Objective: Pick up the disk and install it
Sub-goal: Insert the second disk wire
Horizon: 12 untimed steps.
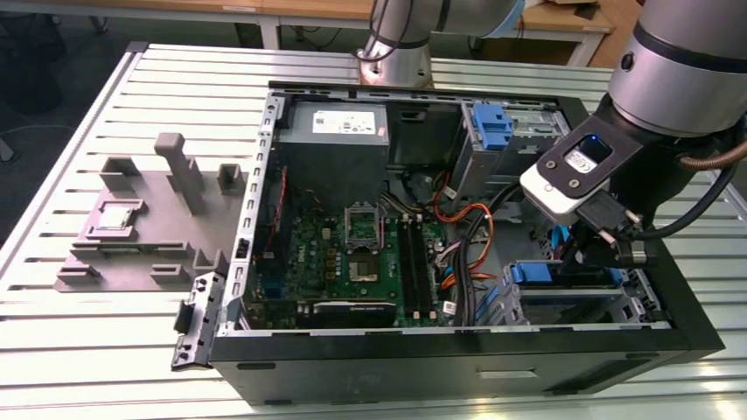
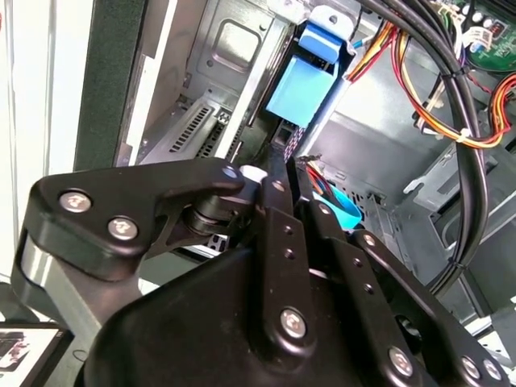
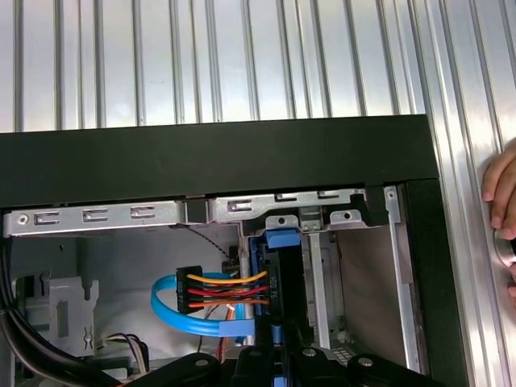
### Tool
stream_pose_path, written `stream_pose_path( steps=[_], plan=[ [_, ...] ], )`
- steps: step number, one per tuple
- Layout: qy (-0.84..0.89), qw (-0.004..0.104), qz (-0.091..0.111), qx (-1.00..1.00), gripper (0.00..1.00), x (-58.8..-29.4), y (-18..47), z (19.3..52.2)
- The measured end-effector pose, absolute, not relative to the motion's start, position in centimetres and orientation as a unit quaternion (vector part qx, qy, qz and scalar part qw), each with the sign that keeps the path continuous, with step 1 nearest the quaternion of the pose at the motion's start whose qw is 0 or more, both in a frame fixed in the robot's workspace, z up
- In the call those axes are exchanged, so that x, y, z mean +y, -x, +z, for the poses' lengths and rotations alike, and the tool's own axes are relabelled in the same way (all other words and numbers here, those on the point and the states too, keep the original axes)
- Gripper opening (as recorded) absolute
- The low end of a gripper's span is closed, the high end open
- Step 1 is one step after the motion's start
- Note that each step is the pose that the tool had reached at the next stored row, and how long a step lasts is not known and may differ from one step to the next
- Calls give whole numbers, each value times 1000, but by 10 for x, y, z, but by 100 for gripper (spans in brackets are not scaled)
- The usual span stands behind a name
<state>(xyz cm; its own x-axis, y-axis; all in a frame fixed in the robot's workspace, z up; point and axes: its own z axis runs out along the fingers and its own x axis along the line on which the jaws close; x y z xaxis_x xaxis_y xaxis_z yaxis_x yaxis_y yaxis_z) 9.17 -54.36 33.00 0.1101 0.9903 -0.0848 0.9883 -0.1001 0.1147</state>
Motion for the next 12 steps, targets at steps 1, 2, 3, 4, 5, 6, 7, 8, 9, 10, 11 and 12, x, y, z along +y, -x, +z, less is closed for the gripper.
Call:
stream_pose_path(
  steps=[1,2,3,4,5,6,7,8,9,10,11,12],
  plan=[
    [-742,71,7,667,16,-544,-92,330],
    [-742,71,7,667,16,-544,-92,330],
    [-742,71,7,667,16,-544,-92,330],
    [-742,70,8,667,16,-544,-92,330],
    [-742,70,8,667,16,-544,-92,331],
    [-742,70,8,667,16,-544,-92,331],
    [-742,70,8,667,16,-544,-92,332],
    [-742,70,8,667,16,-544,-92,333],
    [-742,71,7,667,16,-544,-92,335],
    [-742,70,8,667,16,-544,-92,335],
    [-742,70,8,667,16,-544,-92,335],
    [-742,70,8,667,16,-544,-92,336]
  ],
)
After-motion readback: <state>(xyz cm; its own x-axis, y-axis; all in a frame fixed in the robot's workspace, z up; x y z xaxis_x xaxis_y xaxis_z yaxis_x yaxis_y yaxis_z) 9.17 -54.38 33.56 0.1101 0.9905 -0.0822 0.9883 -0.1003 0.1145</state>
